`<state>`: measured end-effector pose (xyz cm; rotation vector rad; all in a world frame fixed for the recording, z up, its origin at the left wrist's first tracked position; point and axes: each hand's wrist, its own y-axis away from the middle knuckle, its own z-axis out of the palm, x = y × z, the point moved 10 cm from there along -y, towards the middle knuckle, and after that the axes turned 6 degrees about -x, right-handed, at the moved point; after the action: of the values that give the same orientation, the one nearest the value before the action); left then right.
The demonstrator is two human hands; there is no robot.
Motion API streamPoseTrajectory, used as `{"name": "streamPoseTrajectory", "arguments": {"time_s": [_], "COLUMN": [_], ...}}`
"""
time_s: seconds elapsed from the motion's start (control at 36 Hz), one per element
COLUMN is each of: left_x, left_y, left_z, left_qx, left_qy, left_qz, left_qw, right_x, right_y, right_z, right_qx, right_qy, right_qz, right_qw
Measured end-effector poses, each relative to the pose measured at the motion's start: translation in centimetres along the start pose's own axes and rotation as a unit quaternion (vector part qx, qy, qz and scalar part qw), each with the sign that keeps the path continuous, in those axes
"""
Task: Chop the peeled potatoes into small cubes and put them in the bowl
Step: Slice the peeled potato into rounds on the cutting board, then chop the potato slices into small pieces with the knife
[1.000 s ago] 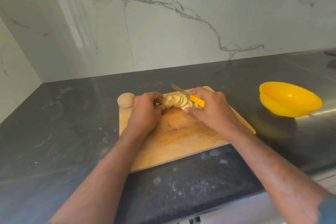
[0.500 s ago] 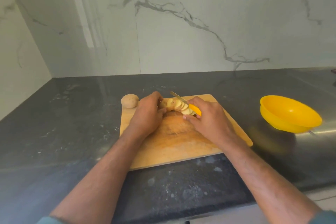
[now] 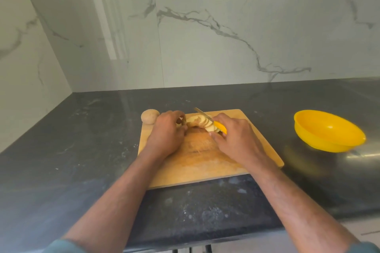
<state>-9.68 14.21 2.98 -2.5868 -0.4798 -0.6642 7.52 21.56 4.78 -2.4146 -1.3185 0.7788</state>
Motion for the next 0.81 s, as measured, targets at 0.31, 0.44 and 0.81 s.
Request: {"name": "streamPoseTrajectory", "arguments": {"time_s": [0.31,0.44,0.81], "left_x": [3.7,4.3,4.0], "left_y": [3.1,5.1,4.5], "left_z": [-2.6,0.5,1.4], "left_qx": [0.019,-0.072,-0.082], "left_qy": [0.093,0.047,0.012], "left_qz": [0.098,0.124,0.131], "left_qw": [0.991,0.988,0.988], "right_x": [-0.5,-0.9,-0.5], "right_y": [0.3,0.8,2.8], "right_z": [-0.4,-0.7,-1.2], "right_qx": [0.011,0.018,0.056], "right_qy": [-0.009,-0.036,-0.129], "right_qz": [-0.019,-0.020,0.054], "right_qw": [1.000,0.999,0.989]}}
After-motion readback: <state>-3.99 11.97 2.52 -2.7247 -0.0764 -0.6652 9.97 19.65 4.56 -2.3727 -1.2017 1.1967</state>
